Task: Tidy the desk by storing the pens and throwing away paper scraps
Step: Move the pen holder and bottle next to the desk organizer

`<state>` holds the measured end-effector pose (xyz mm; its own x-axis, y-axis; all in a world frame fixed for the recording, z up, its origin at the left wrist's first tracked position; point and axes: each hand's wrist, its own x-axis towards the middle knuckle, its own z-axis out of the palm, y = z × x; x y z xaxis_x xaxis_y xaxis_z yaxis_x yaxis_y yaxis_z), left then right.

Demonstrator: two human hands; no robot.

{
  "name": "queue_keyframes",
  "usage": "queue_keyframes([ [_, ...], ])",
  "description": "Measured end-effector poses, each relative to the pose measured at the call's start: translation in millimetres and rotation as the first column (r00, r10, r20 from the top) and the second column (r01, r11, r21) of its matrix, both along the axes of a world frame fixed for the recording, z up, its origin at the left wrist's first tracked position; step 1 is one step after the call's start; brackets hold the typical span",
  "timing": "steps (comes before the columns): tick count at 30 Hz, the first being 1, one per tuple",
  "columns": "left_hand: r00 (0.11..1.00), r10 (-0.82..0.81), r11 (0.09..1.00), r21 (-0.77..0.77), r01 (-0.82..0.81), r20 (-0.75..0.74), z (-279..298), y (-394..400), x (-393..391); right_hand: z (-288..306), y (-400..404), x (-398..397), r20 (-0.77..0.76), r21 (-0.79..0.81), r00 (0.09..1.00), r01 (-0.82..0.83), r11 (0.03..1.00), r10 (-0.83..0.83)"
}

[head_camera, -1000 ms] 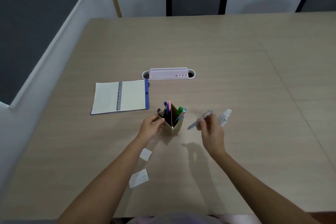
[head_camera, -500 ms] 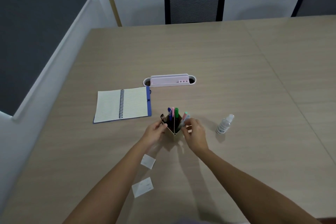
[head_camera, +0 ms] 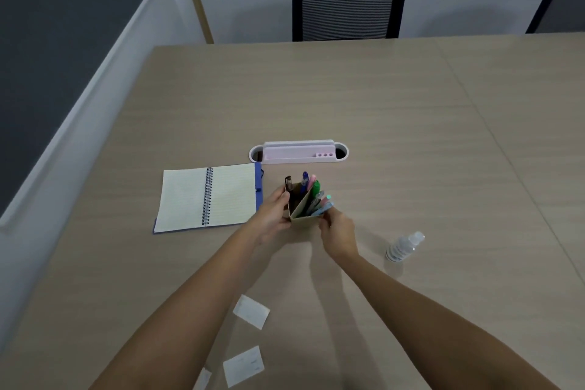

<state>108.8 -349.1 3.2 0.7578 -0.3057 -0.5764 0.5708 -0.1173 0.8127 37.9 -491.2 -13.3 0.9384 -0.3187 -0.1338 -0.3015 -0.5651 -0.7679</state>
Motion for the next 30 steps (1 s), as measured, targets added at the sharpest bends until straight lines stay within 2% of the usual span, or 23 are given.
queue_keyframes([
  [9, 0.998, -0.033, 0.993, 0.114, 0.039, -0.053, -19.7, -13.4, 122.1, -4.1, -6.5, 106.3, -0.013, 0.027, 1.000, 0.020, 0.999, -0.019],
  [14, 0.998, -0.040, 0.989, 0.140, 0.047, -0.055, -22.3, -22.4, 145.1, -1.5, -11.1, 121.7, 0.019, 0.023, 0.999, 0.027, 0.999, -0.028],
  [20, 0.998, 0.028, 0.990, 0.142, -0.021, -0.048, -30.9, -24.3, 152.4, -11.2, -13.9, 135.4, -0.067, 0.032, 0.998, -0.004, 0.999, 0.007],
  [23, 0.993, 0.120, 0.968, 0.221, -0.120, 0.016, -36.7, -24.4, 132.6, -9.8, -14.8, 120.3, -0.161, 0.092, 0.987, -0.002, 0.996, 0.016],
  [26, 0.962, 0.145, 0.896, 0.382, -0.227, 0.232, -28.2, -29.8, 73.3, -9.4, -15.6, 72.0, -0.175, 0.160, 0.984, 0.051, 0.986, -0.023],
  [28, 0.954, 0.046, 0.879, 0.442, -0.179, 0.295, -39.1, -29.8, 26.6, -17.4, -19.0, 27.6, -0.171, 0.162, 0.985, 0.066, 0.985, -0.038],
  [30, 0.932, -0.157, 0.840, 0.541, -0.049, 0.328, -59.5, -26.3, -12.6, -27.7, -25.8, -17.1, -0.193, 0.162, 0.980, 0.090, 0.983, -0.058],
])
